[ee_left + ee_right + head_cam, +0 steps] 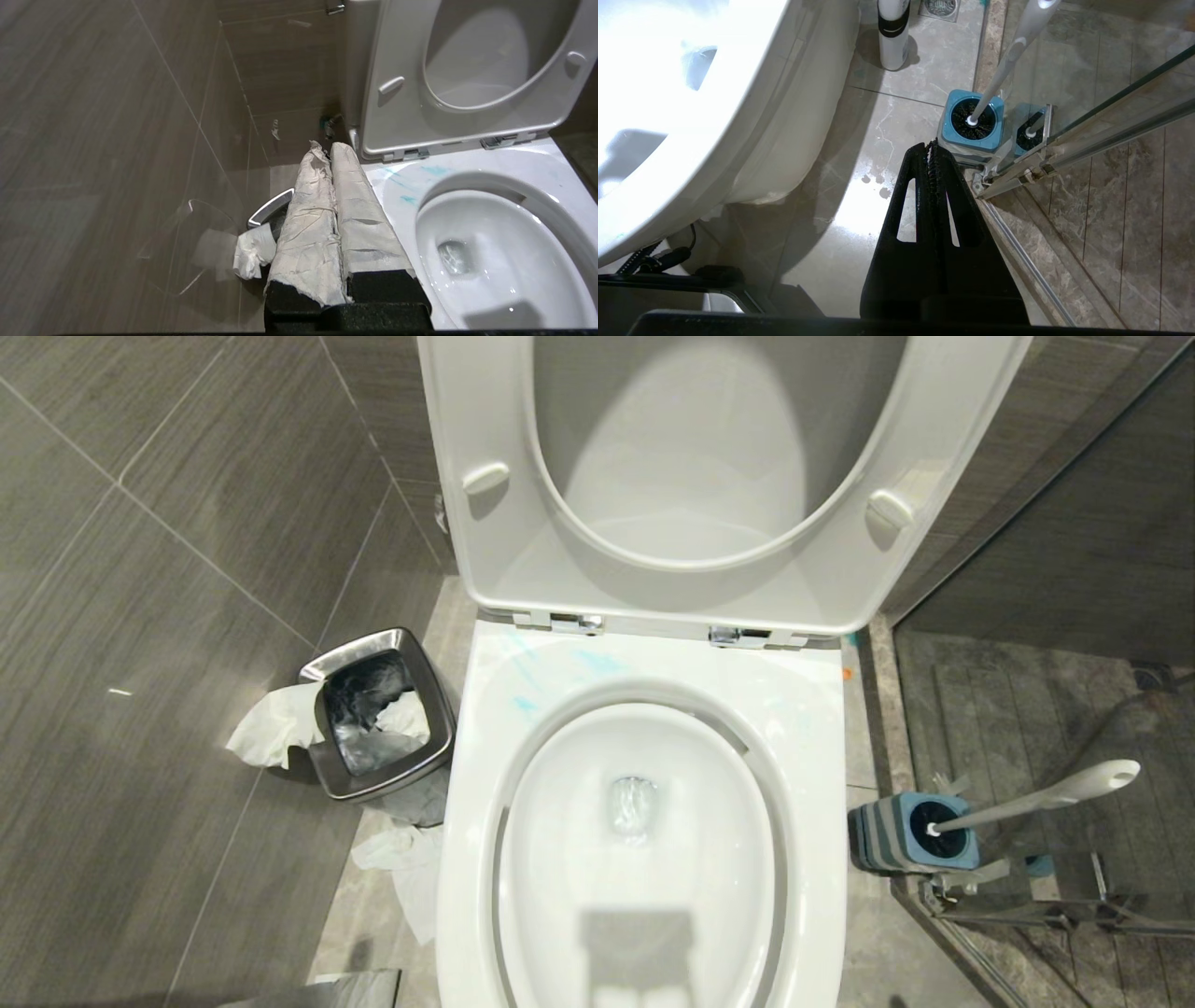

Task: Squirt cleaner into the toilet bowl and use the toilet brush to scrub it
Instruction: Close the toilet lid

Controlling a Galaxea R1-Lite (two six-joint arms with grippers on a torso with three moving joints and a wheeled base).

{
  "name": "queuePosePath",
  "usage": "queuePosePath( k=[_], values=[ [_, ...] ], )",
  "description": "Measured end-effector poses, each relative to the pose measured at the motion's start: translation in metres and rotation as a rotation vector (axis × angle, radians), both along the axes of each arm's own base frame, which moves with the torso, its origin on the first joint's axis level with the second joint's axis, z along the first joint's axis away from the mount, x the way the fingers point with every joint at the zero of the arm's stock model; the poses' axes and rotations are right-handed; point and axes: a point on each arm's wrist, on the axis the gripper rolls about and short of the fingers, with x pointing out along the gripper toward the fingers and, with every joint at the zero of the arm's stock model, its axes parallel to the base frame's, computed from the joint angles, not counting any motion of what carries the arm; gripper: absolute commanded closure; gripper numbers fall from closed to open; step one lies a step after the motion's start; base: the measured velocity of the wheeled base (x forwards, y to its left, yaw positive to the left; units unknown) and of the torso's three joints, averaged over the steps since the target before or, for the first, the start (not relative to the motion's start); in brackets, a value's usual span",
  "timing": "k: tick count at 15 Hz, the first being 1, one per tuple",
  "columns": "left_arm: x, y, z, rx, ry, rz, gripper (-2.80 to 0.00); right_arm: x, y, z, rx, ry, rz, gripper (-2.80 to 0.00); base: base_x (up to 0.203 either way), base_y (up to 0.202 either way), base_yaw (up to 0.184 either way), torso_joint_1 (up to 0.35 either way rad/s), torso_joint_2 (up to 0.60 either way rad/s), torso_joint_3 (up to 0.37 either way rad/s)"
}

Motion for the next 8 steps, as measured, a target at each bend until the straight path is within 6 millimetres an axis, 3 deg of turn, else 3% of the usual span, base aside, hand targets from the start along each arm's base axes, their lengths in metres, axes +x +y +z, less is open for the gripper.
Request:
queuePosePath(
  k=[4,8],
  values=[
    [0.01,0.002,-0.005,-0.016,-0.082,0.048,0.0,0.0,0.0,0.0,0.0,0.0,0.0,0.0,0.0,0.0,0.0,0.0,0.0,0.0],
    [0.014,0.007,-0.02,-0.029,-0.053,0.061,0.0,0.0,0.0,0.0,0.0,0.0,0.0,0.0,0.0,0.0,0.0,0.0,0.0,0.0]
  ],
)
